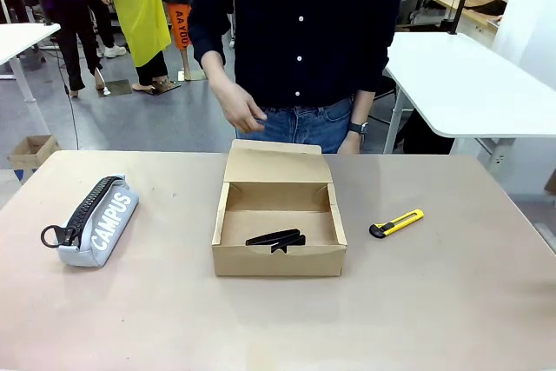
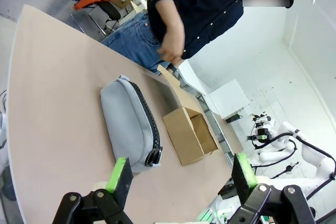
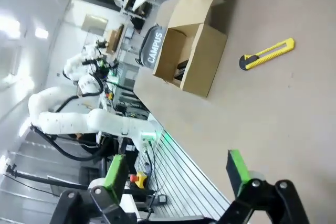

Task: Pack the items into the box.
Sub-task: Pick up the item indicated by the person and place it inside the Mailer Box.

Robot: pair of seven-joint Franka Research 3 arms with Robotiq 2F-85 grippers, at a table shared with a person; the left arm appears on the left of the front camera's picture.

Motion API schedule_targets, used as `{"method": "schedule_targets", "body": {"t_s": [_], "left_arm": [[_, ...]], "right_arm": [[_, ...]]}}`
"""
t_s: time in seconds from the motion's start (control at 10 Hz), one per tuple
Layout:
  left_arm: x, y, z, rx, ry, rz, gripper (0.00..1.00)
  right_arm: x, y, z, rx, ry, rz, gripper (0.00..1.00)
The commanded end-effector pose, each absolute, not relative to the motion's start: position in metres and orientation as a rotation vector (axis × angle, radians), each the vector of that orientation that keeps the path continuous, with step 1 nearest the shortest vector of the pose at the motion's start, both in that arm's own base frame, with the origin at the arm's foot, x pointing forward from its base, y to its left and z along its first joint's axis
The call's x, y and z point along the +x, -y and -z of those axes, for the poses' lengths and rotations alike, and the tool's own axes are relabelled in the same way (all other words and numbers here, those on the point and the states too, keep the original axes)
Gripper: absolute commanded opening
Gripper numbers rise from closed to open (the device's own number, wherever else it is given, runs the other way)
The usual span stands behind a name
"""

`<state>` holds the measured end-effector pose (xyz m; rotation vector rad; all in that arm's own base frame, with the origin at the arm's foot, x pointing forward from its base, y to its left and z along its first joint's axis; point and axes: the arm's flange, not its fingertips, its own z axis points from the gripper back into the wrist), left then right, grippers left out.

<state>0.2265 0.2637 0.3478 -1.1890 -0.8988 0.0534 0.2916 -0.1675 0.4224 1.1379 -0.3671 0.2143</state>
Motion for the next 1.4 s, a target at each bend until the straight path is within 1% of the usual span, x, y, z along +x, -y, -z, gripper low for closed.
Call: {"method": "schedule_targets", "body": {"t_s": [0.0, 1.3], "left_arm": [[0.2277, -0.2618, -0.3501, -1.195, 0.93, -0.043, 1.0], [0.2277, -0.2618, -0.3501, -1.195, 0.93, -0.043, 1.0]], "right_arm": [[0.2876, 0.1735, -0.4224, 1.12, 0.397, -0.235, 1.0], [0.2876, 0.1735, -0.4224, 1.12, 0.397, -0.235, 1.0]]}}
